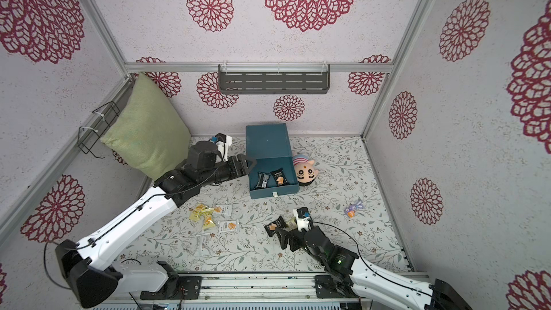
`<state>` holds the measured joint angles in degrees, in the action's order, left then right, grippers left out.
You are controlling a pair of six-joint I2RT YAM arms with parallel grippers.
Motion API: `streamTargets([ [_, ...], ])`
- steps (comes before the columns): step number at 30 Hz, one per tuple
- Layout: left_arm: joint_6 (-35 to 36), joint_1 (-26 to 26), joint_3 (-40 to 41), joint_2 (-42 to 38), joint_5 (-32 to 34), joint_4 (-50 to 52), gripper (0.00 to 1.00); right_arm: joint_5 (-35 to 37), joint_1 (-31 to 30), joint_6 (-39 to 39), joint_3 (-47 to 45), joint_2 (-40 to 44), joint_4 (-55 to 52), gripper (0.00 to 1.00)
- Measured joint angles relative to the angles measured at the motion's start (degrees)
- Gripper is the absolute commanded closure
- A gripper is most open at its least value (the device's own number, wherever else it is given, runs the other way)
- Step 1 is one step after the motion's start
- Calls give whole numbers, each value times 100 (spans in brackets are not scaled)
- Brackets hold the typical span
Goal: Place the cookies into the drawer by color
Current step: Place the cookie in the drawer, then adjust the cookie at the center of the board.
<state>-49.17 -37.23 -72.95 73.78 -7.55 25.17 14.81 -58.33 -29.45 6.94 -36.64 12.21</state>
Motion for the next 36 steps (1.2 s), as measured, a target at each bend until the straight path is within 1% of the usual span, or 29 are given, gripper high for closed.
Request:
streamTargets([
  [2, 15, 22, 354, -483, 120, 26, 7, 20, 0, -11, -2, -4, 15, 1],
  [3, 13, 48, 575, -772, 221, 50, 1, 28, 0, -11, -2, -11, 37, 1],
  [4, -15, 76, 785, -1023, 282, 57, 3, 48, 0, -9, -4, -28, 74, 1],
  [7, -35, 203, 1360, -1606, 455, 85, 3, 63, 0, 9, -11, -164, 243, 1],
  [10, -144, 474, 2022, -2079, 616, 114, 3, 63, 0, 101, -28, -448, 485, 1],
  [15, -365, 1038, 3005, -2472, 669, 125, 3, 76, 0, 302, -26, -1209, 957, 1],
  [18, -457, 1244, 3392, -2581, 651, 129, 3, 140, 0, 431, -4, -1843, 1198, 1],
  [21, -505, 1346, 3528, -2629, 627, 125, 3, 203, -22, 496, 87, -2415, 1342, 1],
  [25, -514, 1388, 3545, -2662, 544, 61, 3, 358, -133, 570, 317, -2933, 1438, 1],
  [30, -529, 1438, 3565, -2664, 503, 11, 2, 555, -271, 643, 616, -3368, 1499, 1],
  [36, -535, 1462, 3644, -2662, 442, -4, 3, 527, -319, 708, 758, -3770, 1537, 1],
])
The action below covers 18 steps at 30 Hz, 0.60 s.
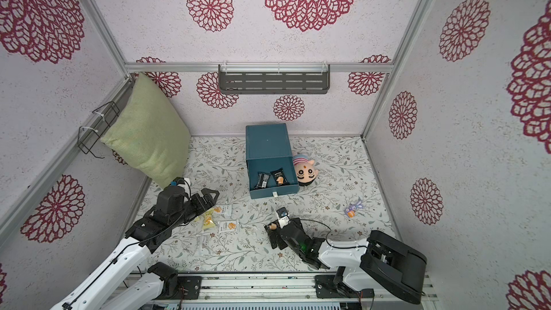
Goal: Place the cookies into the drawer by color
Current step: Adjust the cookie at the center of the board.
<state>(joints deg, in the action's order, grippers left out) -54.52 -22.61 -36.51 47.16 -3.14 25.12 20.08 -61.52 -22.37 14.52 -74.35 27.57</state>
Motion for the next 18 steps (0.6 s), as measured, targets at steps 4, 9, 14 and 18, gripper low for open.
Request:
streamTargets([
  [4, -11, 15, 7, 2, -42, -42, 3, -116, -103, 107, 175, -319, 63, 1],
  [9, -15, 28, 15, 13, -68, -57, 2, -254, -396, 271, 490, -719, 101, 1],
  [14, -17, 42, 55, 13, -87, -83, 3, -435, -638, 442, 745, -1027, 133, 1],
  [18, -17, 52, 68, 11, -87, -81, 3, -505, -824, 522, 929, -1075, 127, 1],
])
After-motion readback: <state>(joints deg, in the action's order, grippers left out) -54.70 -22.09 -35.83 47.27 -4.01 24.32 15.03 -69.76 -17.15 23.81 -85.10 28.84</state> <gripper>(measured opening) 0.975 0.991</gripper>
